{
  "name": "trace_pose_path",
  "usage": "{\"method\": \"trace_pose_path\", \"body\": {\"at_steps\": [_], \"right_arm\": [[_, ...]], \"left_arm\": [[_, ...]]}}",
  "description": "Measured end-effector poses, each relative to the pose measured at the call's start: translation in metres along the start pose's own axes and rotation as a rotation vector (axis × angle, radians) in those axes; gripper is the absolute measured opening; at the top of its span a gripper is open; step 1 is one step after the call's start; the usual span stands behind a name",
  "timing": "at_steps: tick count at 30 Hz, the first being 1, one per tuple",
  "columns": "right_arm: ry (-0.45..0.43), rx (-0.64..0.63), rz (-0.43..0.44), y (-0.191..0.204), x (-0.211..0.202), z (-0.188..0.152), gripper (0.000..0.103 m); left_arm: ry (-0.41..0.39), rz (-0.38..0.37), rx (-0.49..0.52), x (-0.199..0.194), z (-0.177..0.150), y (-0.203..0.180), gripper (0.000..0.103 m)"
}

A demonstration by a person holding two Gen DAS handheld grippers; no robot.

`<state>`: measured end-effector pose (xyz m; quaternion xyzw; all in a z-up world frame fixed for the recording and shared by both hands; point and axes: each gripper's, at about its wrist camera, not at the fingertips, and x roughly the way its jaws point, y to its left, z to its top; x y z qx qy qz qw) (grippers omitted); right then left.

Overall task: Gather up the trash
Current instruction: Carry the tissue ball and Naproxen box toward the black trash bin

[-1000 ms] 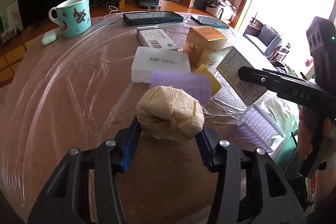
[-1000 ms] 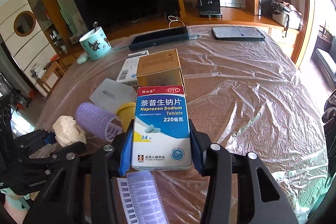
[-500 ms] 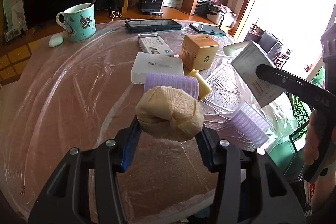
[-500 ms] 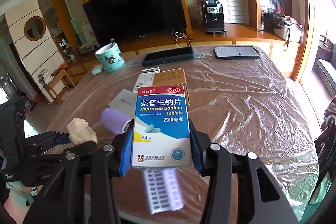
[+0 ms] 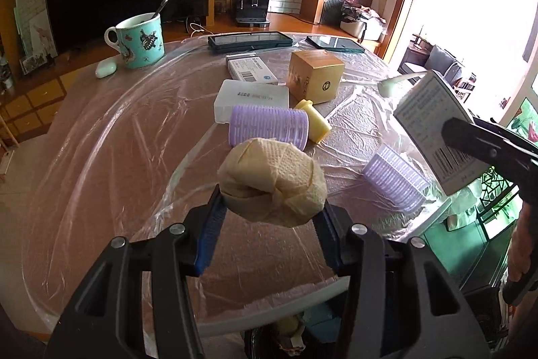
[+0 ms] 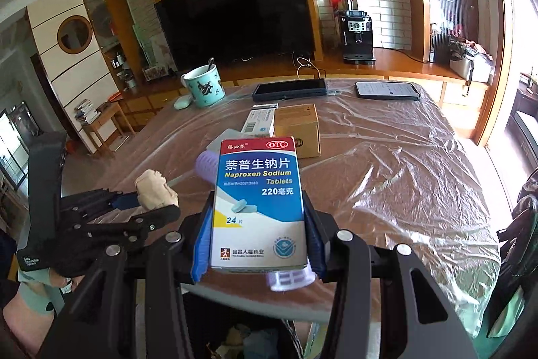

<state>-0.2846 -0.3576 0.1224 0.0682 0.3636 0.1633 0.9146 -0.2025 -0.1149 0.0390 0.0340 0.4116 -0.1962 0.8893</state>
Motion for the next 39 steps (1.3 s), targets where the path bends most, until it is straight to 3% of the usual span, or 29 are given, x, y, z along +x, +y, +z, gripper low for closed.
{"method": "trace_pose_path", "body": {"at_steps": [14, 39], "right_arm": [[0.036, -0.041, 0.039, 0.016, -0.024, -0.033, 0.046], [0.093, -0.071, 0.111, 0.026, -0.053, -0.078, 0.046]], "left_arm": [[-0.007, 0.016, 0.024, -0.024, -0.024, -0.014, 0.051], [0.017, -0.026, 0.052, -0.053, -0.067, -0.029, 0.051]]}}
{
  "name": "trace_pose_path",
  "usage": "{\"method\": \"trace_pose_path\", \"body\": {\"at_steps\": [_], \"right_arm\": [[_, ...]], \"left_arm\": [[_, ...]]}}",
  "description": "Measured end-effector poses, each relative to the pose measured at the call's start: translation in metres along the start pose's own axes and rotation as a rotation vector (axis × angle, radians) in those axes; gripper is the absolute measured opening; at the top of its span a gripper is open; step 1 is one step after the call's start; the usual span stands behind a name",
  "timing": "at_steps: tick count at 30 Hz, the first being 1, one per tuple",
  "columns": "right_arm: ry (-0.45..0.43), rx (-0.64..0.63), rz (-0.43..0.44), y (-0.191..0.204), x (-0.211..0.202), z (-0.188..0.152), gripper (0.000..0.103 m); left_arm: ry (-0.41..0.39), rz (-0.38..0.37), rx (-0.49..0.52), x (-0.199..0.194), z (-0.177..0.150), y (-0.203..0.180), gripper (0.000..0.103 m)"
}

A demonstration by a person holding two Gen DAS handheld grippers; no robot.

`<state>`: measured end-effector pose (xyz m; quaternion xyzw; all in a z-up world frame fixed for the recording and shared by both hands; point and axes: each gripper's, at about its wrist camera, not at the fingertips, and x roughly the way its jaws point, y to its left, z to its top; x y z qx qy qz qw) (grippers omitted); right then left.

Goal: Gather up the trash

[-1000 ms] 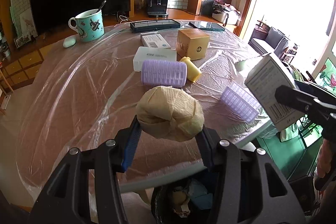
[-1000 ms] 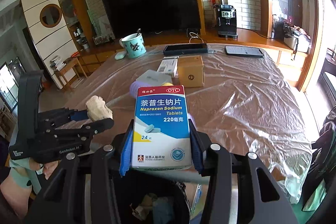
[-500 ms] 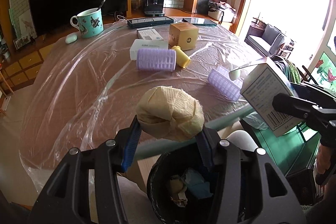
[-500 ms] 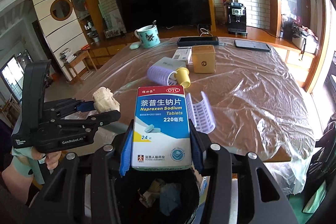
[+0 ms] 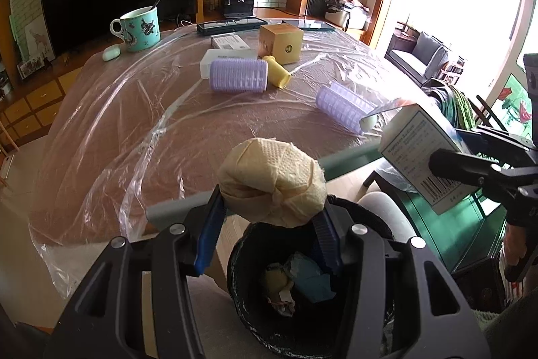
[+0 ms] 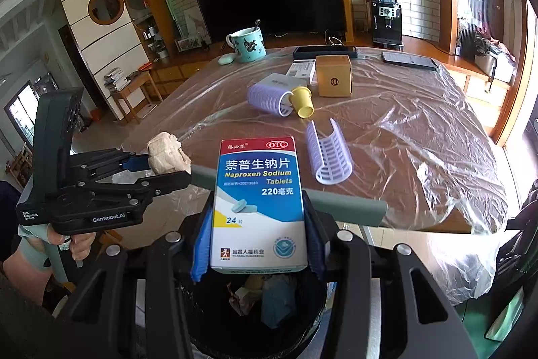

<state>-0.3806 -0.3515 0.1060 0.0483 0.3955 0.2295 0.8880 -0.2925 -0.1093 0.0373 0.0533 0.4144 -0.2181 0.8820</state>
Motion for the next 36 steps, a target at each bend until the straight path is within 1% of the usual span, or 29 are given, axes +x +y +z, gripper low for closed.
{"method": "trace_pose_path", "body": {"at_steps": [8, 21, 36], "right_arm": [[0.027, -0.011, 0.006, 0.003, 0.002, -0.01, 0.046], [0.086, -0.007, 0.022, 0.008, 0.011, -0.03, 0.046], [0.156, 0.008, 0.011, 0.004, 0.03, -0.047, 0.046]], "left_arm": [[0.018, -0.017, 0.025, -0.002, -0.012, -0.01, 0.051], [0.052, -0.05, 0.037, 0.002, -0.03, -0.018, 0.051], [0.1, -0.055, 0.044, 0.016, -0.044, -0.021, 0.051]]}}
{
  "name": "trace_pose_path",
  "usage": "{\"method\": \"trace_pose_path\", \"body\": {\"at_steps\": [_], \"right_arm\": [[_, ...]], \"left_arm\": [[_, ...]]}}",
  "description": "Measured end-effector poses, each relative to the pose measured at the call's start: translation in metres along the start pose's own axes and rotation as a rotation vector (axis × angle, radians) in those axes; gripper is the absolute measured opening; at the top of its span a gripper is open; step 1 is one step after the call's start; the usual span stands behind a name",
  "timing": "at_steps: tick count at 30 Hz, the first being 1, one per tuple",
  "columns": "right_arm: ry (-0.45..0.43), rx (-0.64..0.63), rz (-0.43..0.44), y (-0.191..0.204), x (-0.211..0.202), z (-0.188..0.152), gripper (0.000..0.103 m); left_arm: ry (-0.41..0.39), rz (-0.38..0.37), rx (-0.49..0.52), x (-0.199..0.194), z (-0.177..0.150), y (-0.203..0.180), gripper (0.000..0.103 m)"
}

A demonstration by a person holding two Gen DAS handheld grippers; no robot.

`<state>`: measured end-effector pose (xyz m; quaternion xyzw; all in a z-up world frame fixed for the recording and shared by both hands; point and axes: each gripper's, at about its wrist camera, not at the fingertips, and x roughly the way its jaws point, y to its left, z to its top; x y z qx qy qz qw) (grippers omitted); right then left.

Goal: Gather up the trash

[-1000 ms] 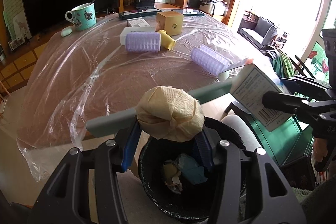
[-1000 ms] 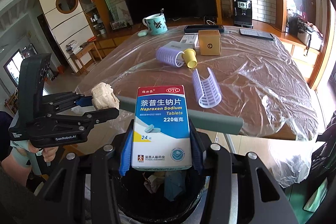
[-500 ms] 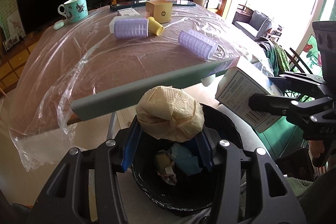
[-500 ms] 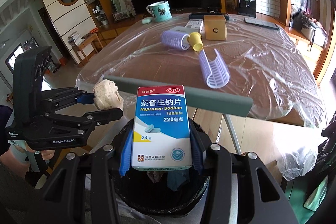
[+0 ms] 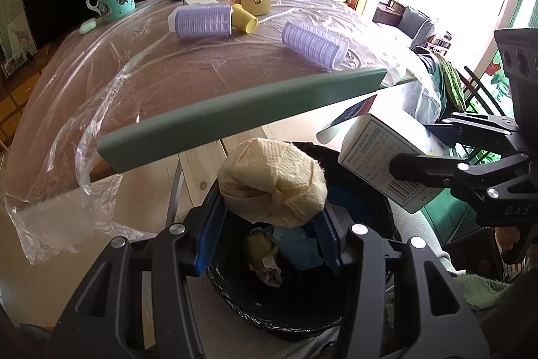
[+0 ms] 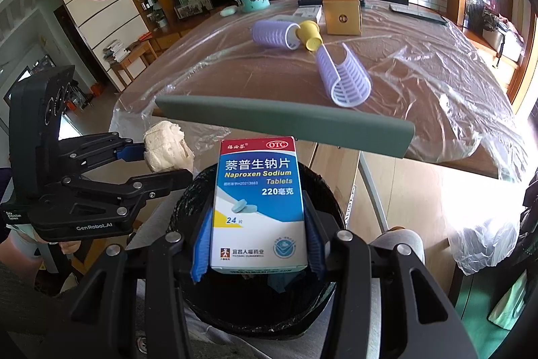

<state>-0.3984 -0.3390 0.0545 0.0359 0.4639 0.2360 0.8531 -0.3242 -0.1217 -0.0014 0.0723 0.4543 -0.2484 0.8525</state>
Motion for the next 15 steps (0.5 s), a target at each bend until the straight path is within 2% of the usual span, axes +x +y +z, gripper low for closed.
{"method": "trace_pose_path", "body": {"at_steps": [15], "right_arm": [[0.045, 0.013, -0.011, -0.005, 0.013, -0.01, 0.046]], "left_arm": [[0.044, -0.004, 0.008, 0.019, -0.009, 0.003, 0.051]]}}
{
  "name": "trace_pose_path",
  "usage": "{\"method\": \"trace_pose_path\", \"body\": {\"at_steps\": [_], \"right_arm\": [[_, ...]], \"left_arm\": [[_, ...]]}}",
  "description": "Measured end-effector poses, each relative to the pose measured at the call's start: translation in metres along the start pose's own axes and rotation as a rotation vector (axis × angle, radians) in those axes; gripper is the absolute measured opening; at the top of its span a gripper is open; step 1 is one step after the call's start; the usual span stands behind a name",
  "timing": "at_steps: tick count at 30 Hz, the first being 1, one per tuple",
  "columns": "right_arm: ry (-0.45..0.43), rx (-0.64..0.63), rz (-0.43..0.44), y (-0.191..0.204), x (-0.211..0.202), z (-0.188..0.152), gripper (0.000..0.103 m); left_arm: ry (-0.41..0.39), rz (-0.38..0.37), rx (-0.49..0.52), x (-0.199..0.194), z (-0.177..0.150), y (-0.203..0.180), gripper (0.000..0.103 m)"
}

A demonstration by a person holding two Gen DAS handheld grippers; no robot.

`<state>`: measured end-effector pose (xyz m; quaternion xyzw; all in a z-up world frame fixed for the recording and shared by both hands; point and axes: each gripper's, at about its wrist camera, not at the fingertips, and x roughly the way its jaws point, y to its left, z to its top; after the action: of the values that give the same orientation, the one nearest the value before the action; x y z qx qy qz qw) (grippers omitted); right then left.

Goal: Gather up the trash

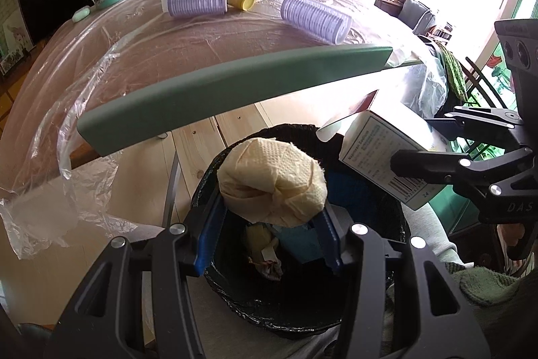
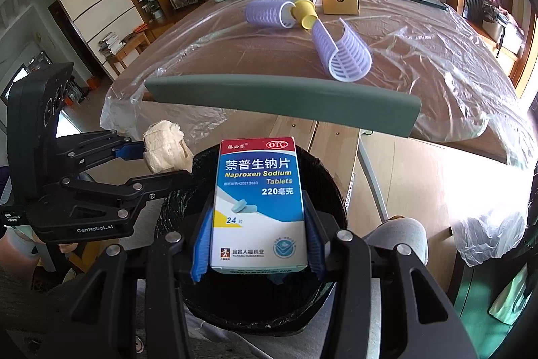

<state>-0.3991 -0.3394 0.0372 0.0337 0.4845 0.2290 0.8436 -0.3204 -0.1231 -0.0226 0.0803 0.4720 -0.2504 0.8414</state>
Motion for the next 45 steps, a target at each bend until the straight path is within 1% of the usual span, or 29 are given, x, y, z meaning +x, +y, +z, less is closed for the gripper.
{"method": "trace_pose_path", "body": {"at_steps": [25, 45], "right_arm": [[0.068, 0.014, -0.03, -0.004, 0.028, -0.006, 0.046], [0.111, 0.016, -0.051, -0.009, 0.047, -0.012, 0.046]], "left_arm": [[0.081, 0.013, 0.003, 0.033, -0.015, 0.004, 0.051], [0.128, 0.036, 0.014, 0.054, -0.022, 0.007, 0.051]]}}
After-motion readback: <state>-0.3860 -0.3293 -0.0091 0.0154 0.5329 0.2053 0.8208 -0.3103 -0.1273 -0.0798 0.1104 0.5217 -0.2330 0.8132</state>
